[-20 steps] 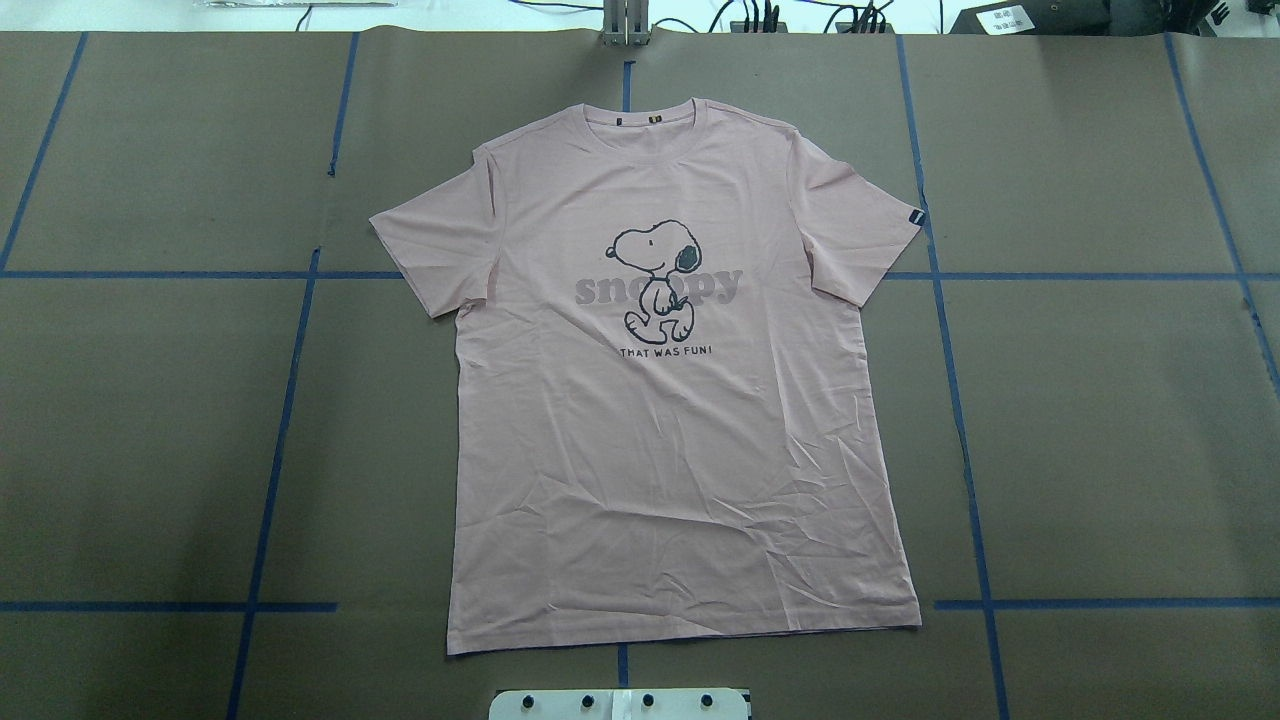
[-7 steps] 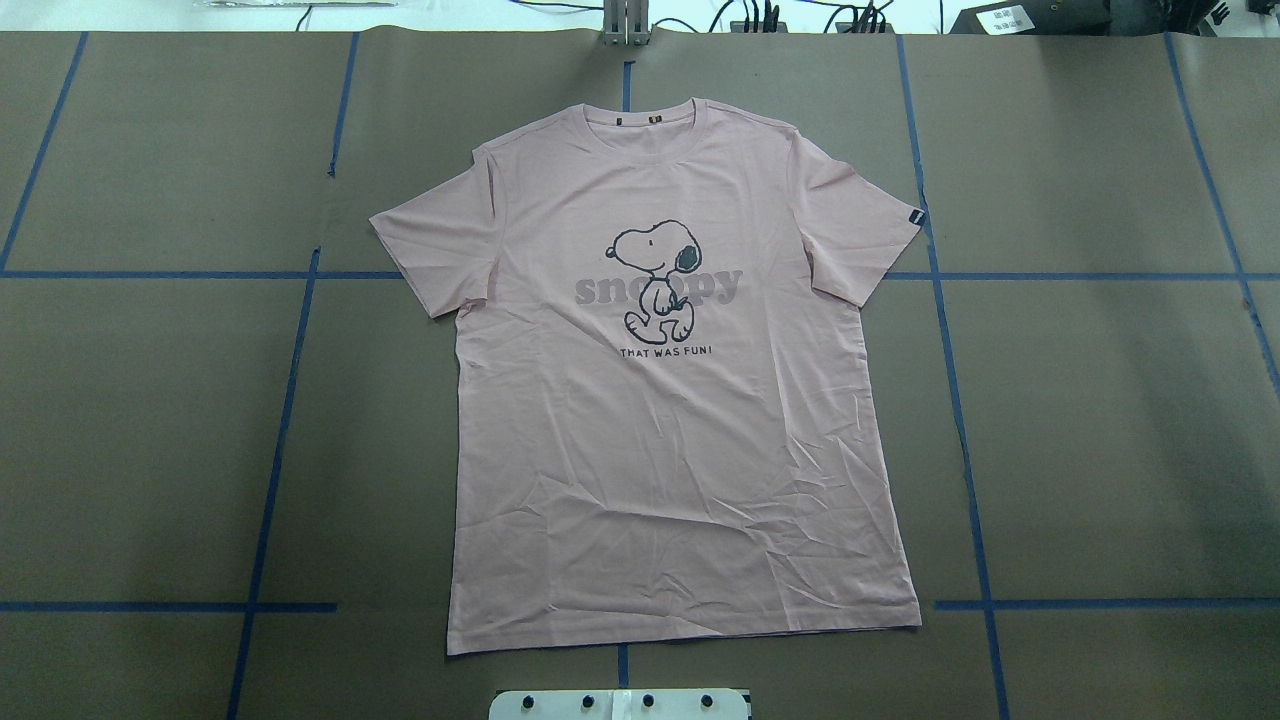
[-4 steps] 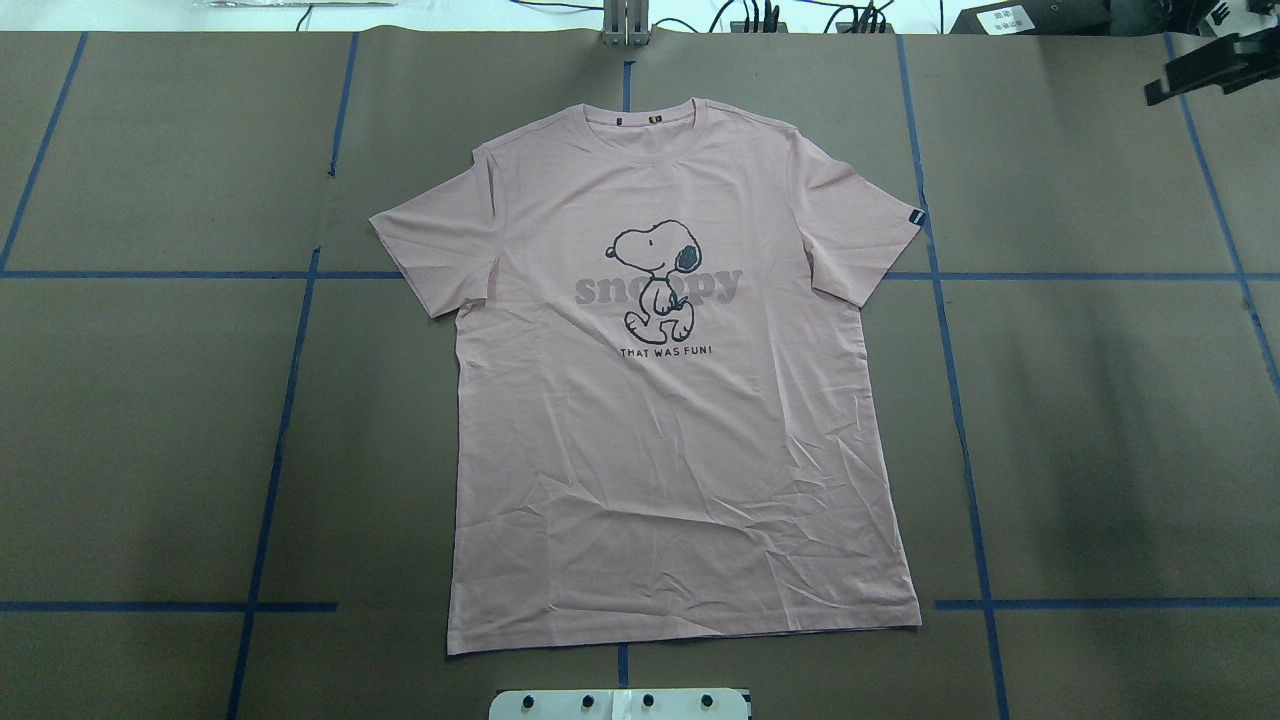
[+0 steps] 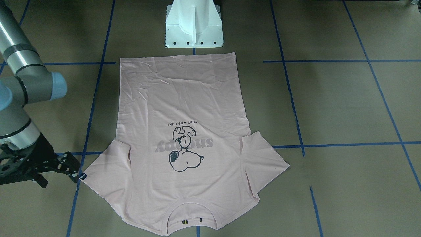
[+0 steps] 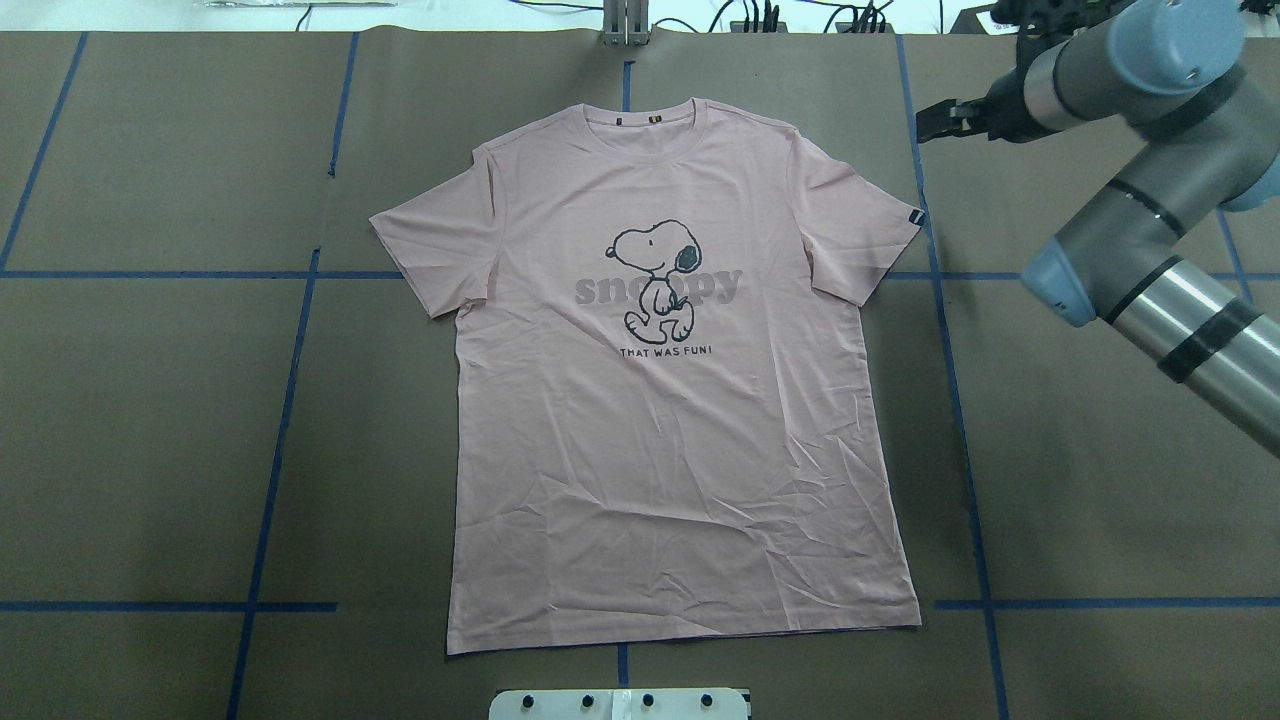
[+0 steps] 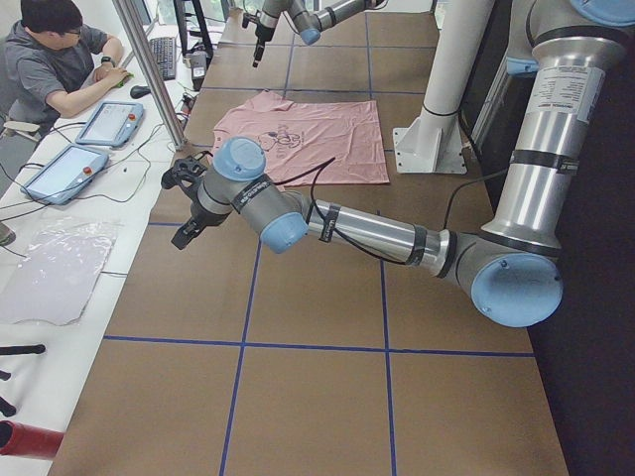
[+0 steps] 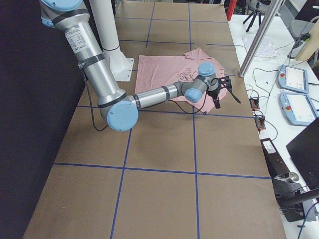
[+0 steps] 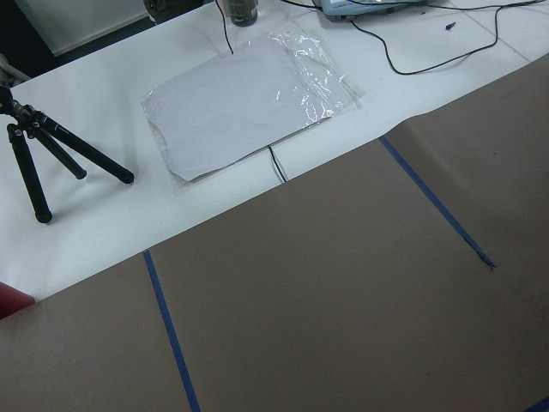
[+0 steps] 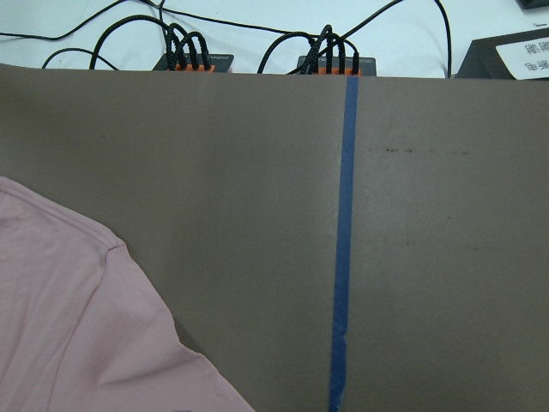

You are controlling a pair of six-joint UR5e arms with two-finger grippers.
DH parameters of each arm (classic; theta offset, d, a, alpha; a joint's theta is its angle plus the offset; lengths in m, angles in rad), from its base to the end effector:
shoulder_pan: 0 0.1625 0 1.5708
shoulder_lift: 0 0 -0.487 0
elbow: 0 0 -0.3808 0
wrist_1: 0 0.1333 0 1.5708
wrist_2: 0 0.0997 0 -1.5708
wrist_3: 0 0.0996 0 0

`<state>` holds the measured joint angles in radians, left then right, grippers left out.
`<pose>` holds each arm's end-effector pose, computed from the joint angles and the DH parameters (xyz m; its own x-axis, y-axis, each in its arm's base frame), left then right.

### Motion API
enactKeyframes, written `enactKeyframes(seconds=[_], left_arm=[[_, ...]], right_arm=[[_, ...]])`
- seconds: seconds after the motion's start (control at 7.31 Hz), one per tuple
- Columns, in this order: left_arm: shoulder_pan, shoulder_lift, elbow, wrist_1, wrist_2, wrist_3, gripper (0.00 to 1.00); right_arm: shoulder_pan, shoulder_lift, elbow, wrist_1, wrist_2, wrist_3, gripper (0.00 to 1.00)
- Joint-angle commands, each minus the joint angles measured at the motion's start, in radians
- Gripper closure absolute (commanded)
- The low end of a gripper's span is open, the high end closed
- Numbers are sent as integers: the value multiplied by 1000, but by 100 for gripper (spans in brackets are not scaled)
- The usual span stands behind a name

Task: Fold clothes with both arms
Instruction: 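Move the right gripper to the pink shirt's sleeve nearest it and grasp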

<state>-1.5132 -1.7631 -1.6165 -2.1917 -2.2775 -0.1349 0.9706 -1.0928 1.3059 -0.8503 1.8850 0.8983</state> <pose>-0.0348 -0.5886 0.5247 0.7294 0.4420 -0.5222 0.0610 0.7182 0.6932 -0.3286 -0.6617 0.4906 0.6644 -0.0783 0.7433 -0.2949 0.8864 0.3569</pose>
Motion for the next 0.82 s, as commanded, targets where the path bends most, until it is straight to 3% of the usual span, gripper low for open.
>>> enactKeyframes(seconds=[0.0,0.68], left_arm=[[1,1,0,-5,1,0,0],[10,1,1,-7,3,5,0]], right_arm=[[-64,5,-63,74,-66,68,15],[-111,-27,-63,73,-121,59,25]])
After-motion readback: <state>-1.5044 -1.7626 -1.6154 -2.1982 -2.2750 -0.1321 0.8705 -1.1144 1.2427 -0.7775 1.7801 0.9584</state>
